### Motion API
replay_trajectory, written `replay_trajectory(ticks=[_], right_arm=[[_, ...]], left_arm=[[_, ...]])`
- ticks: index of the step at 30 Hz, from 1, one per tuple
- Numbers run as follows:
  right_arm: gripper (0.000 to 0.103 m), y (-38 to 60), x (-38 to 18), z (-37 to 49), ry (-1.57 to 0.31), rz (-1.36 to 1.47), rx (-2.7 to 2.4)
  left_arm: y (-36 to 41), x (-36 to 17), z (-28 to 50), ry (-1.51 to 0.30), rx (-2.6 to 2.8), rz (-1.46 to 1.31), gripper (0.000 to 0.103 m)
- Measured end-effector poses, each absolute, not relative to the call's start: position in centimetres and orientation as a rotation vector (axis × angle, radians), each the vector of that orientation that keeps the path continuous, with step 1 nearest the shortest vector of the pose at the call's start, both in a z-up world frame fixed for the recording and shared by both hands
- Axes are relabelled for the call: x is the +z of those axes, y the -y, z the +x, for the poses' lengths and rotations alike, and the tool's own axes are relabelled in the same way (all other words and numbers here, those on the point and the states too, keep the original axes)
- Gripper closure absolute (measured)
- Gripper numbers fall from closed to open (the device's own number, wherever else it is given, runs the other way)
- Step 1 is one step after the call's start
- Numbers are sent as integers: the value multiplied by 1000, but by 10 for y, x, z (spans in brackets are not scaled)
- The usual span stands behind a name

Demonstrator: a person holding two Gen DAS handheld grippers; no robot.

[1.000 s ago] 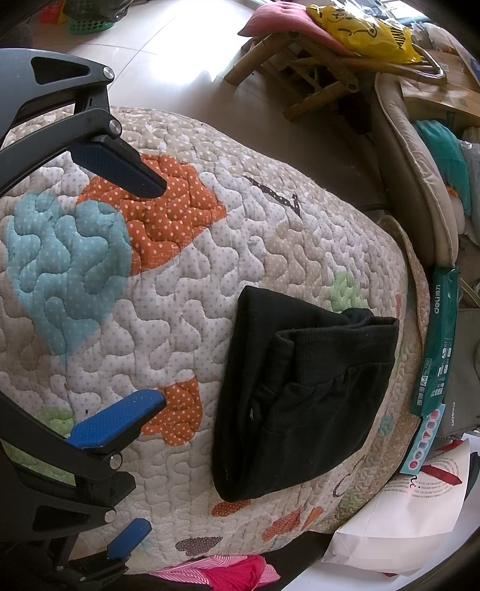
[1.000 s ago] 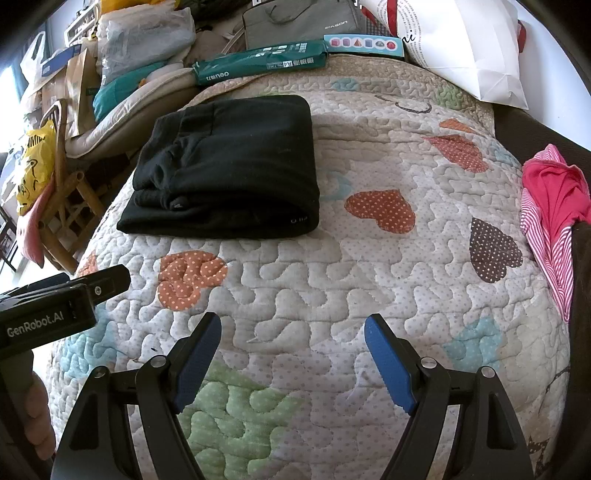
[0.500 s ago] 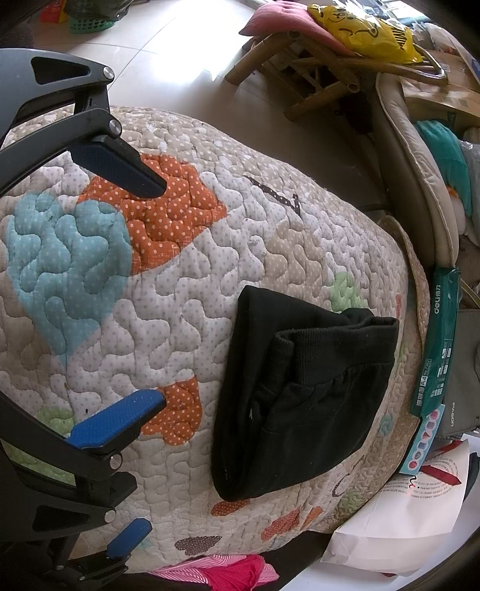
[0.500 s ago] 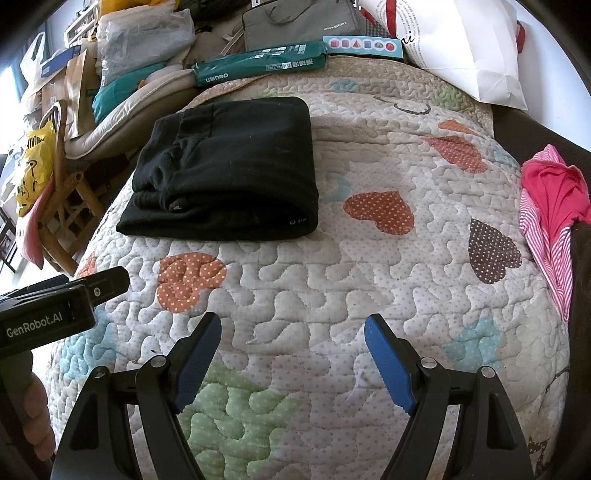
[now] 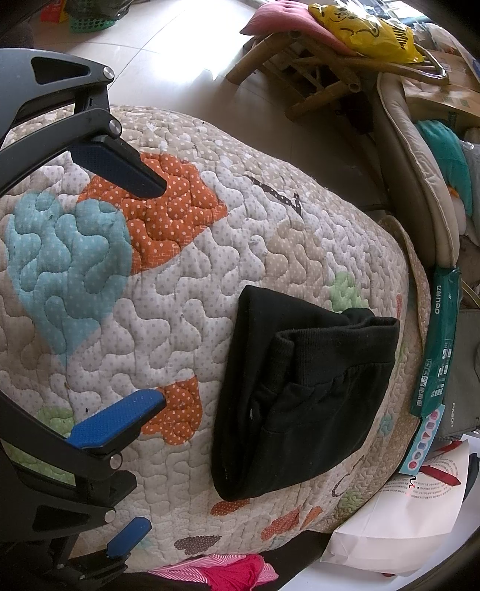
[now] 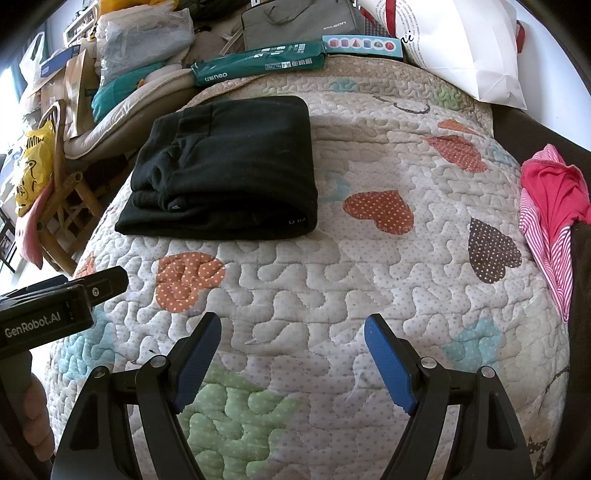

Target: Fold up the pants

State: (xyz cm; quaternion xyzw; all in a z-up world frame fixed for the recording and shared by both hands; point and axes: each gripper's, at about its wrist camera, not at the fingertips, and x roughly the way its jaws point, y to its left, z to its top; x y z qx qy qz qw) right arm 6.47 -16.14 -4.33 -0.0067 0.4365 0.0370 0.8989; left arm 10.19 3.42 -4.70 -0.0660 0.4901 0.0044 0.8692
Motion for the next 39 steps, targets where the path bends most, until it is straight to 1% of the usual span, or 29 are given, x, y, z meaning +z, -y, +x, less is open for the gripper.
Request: replay_trajectory(ticks=[39], right_arm=[[19, 161, -42, 65, -894, -15, 78]], left_arm=[[-36, -49, 103, -1034, 6, -147, 0]])
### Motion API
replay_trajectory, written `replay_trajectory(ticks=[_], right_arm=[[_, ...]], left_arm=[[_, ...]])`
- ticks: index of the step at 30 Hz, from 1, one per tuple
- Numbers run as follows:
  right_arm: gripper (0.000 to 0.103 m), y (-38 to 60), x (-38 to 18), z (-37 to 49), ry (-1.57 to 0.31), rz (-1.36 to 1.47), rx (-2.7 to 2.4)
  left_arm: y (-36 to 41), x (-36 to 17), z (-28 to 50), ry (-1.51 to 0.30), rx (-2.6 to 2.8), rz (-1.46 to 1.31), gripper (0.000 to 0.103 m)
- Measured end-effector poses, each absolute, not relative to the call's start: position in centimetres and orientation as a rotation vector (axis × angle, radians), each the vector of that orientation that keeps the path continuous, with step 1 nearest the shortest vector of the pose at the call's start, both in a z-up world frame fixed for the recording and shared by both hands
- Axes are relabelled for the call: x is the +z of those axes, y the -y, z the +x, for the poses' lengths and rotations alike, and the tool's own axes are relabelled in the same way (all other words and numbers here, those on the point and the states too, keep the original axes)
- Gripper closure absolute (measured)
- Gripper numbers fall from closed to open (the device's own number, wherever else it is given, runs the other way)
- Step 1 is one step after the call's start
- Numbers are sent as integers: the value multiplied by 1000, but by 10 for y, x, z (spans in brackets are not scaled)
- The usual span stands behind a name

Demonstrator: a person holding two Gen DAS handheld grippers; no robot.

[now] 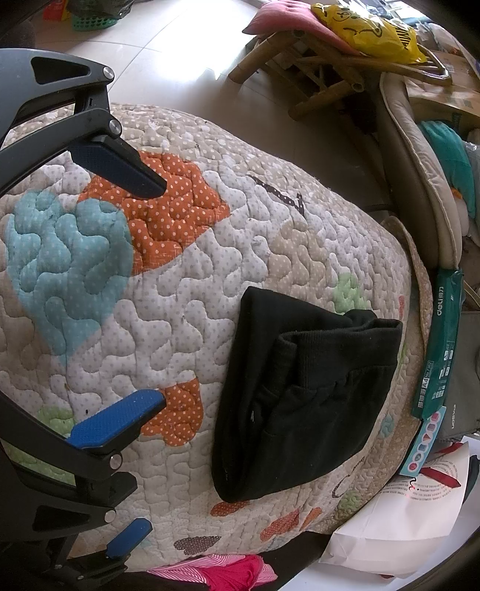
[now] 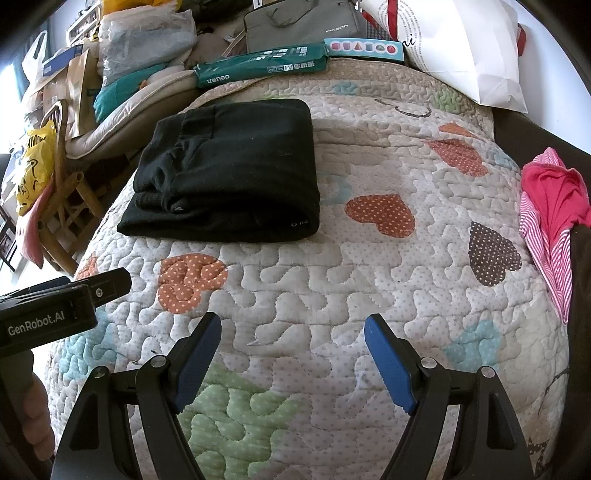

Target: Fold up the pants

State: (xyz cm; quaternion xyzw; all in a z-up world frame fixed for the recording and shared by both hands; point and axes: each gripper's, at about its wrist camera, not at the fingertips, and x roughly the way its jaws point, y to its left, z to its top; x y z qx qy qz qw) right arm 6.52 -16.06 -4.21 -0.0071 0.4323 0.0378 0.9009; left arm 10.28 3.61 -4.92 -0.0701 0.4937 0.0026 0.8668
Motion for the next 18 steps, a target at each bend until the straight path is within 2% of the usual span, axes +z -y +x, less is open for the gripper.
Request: replay_trajectory(ticks=[18], right_arm=[[19, 159, -44, 66, -898, -23, 80]], left_arm=[[-37, -50, 102, -1034, 6, -145, 0]])
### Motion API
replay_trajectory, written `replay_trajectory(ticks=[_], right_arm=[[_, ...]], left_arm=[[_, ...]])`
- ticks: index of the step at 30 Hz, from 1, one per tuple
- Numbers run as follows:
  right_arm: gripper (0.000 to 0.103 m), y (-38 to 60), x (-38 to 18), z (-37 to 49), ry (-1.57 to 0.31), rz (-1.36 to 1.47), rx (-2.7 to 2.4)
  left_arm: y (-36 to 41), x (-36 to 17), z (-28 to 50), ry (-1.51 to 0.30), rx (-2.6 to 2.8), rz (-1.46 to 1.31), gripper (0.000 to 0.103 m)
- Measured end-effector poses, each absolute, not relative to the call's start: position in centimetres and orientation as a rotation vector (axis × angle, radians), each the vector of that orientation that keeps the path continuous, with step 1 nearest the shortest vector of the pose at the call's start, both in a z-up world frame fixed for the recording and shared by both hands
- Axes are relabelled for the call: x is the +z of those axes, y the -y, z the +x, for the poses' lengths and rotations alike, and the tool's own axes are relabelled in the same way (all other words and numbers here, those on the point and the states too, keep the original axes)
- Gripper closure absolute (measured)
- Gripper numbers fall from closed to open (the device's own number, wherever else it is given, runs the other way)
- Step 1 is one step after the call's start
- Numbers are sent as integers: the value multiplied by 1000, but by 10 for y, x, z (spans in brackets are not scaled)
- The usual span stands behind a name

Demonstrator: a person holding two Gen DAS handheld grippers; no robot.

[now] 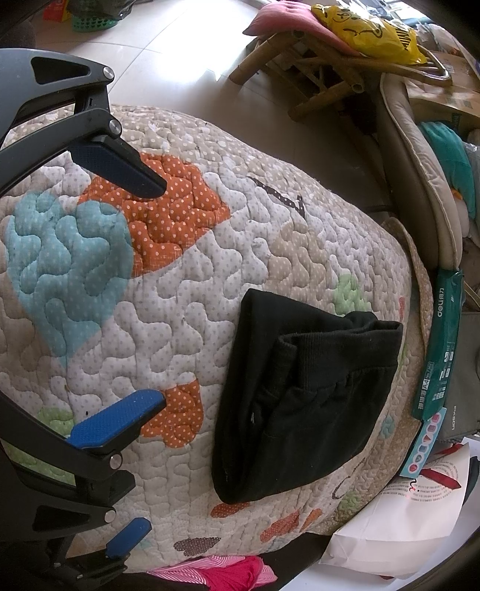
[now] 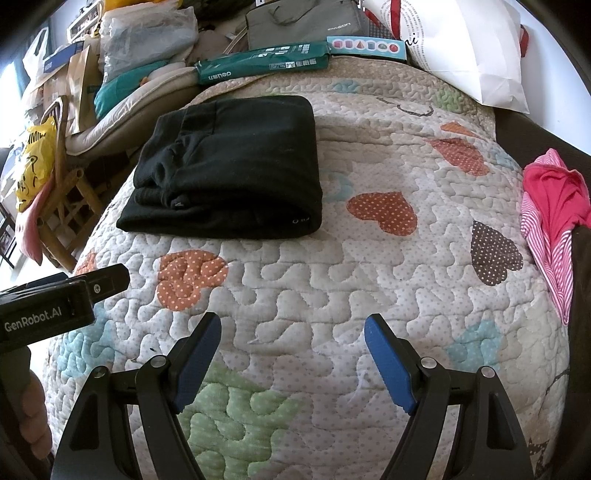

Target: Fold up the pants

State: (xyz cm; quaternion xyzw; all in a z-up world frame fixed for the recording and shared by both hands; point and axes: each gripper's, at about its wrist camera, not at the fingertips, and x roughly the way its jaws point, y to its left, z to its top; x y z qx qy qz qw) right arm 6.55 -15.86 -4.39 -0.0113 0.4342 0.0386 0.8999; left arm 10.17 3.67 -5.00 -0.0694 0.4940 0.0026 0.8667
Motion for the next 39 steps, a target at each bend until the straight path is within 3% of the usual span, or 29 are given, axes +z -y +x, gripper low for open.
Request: replay_trajectory(ticks=[39], right_arm=[[18, 154, -42, 64, -883, -78, 83]], left_arm=[[-44, -50, 102, -1039, 18, -135, 0]])
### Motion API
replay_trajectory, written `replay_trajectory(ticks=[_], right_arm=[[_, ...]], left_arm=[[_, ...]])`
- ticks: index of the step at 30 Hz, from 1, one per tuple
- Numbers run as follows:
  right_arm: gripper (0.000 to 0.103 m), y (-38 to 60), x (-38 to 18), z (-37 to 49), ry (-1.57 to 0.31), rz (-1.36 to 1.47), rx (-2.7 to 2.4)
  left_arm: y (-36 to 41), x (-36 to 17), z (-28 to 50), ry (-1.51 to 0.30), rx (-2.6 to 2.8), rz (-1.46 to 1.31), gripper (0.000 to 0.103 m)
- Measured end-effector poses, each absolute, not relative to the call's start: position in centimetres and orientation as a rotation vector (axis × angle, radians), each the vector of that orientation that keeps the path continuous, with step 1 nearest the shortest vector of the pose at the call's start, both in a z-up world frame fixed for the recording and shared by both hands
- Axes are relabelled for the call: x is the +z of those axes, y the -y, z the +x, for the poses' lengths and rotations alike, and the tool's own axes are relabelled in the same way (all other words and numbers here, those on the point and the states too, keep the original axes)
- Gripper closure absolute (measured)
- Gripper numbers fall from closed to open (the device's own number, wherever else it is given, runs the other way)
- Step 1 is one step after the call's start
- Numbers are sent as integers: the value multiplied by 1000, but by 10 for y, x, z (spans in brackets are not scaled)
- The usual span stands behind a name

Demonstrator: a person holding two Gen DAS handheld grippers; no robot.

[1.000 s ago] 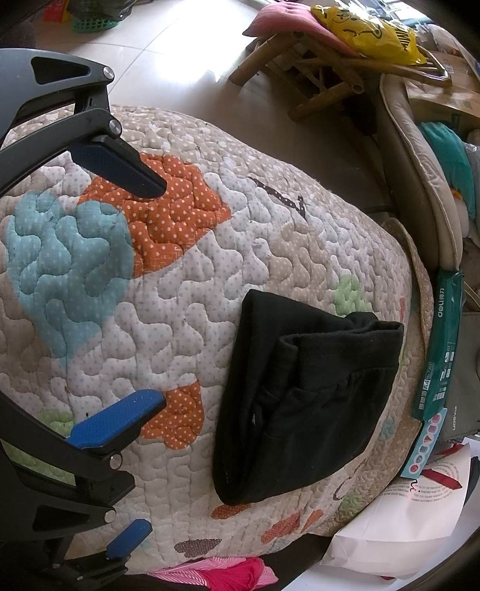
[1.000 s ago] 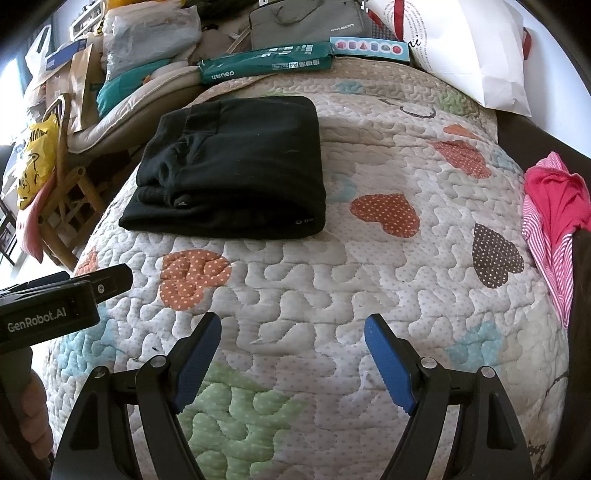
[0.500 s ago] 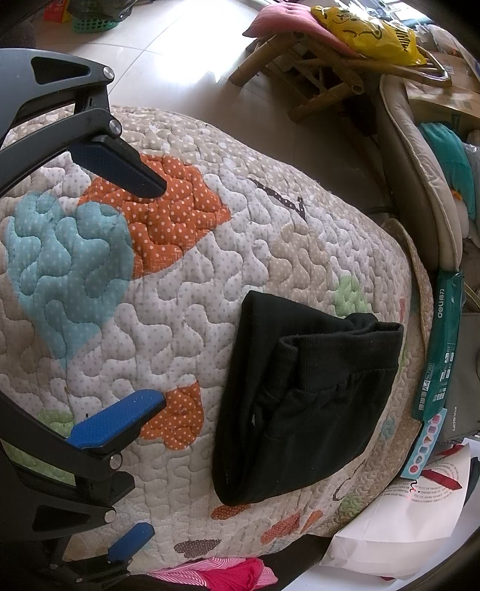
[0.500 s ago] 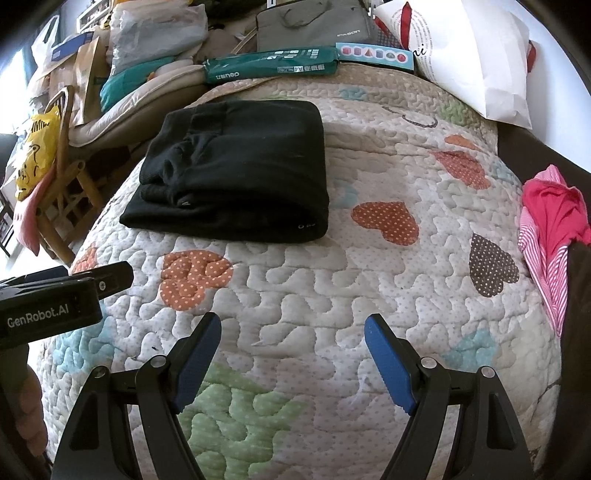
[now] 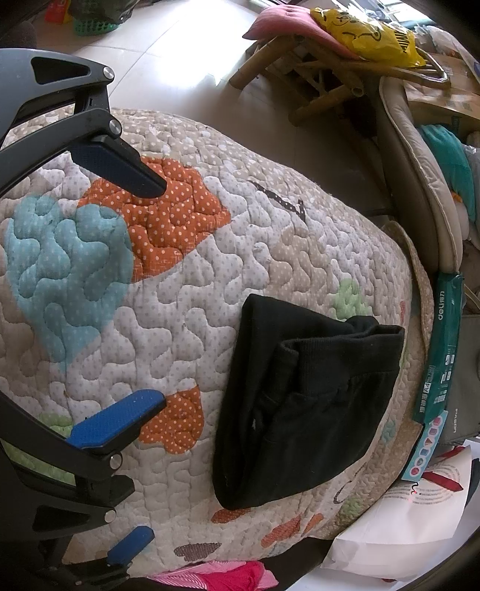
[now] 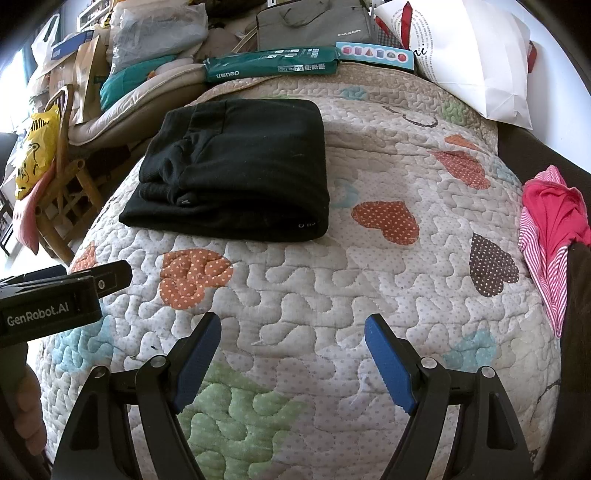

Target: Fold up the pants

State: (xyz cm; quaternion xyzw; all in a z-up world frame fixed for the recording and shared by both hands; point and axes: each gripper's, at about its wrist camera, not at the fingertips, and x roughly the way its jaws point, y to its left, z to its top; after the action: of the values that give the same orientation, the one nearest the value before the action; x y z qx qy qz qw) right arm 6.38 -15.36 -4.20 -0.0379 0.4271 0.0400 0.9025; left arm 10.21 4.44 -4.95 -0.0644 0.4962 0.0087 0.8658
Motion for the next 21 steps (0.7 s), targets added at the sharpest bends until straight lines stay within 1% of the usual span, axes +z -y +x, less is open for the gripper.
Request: replay_trajectory(ticks=[21], right_arm=[[18, 154, -42, 64, -882, -80, 81]], left_arm=[[-44, -49, 102, -1039, 21, -134, 0]])
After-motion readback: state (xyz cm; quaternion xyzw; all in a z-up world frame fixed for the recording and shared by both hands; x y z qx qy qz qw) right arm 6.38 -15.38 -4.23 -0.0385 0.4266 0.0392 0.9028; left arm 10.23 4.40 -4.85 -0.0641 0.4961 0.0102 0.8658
